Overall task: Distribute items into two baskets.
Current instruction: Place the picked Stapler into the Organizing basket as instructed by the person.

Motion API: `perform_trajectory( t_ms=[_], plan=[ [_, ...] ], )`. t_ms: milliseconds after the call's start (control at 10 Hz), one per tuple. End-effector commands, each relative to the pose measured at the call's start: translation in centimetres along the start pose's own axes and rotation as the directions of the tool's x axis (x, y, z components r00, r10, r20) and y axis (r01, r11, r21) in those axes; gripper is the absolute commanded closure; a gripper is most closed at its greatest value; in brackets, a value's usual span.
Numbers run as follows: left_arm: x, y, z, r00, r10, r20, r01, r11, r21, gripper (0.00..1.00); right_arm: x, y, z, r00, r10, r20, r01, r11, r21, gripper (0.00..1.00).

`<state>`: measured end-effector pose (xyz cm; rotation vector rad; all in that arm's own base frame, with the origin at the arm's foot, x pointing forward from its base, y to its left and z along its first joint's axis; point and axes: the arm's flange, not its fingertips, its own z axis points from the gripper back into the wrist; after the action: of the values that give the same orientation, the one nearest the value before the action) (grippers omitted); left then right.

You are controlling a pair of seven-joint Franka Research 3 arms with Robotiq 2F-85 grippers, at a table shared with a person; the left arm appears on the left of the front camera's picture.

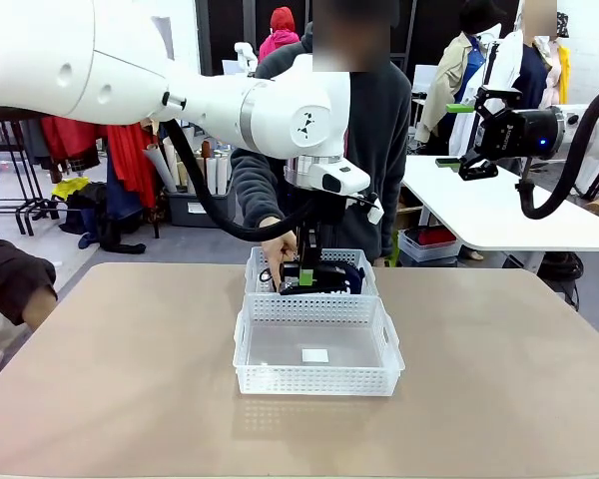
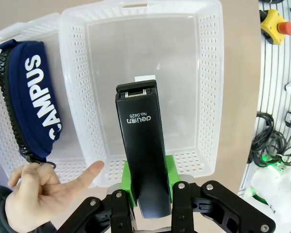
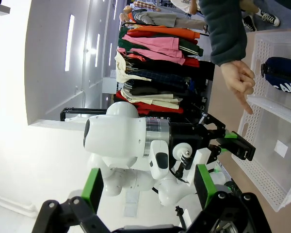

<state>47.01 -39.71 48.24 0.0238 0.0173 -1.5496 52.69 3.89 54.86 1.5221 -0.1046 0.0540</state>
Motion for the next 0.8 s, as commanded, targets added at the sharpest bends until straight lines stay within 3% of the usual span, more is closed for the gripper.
perform_trajectory(
  t_ms=[0, 500, 700],
  plan=[
    [-0.2, 0.1, 0.2, 1.0, 0.002, -0.004, -0.002, 1.0, 0.001, 1.0, -0.1, 0.2, 0.0, 1.0, 0.001, 0.001, -0.001, 1.0, 0.002, 0.0],
    [0.5, -0.3, -2.0, 0.99, -0.128, -0.058, 0.129, 0.992, 0.008, 1.0, -0.1, 0.2, 0.0, 1.0, 0.001, 0.001, -0.001, 1.0, 0.002, 0.0],
    [1.2, 0.2, -4.7, 0.983, -0.169, -0.066, 0.17, 0.985, 0.013, 1.0, -0.1, 0.2, 0.0, 1.0, 0.001, 0.001, -0.001, 1.0, 0.002, 0.0]
  ],
)
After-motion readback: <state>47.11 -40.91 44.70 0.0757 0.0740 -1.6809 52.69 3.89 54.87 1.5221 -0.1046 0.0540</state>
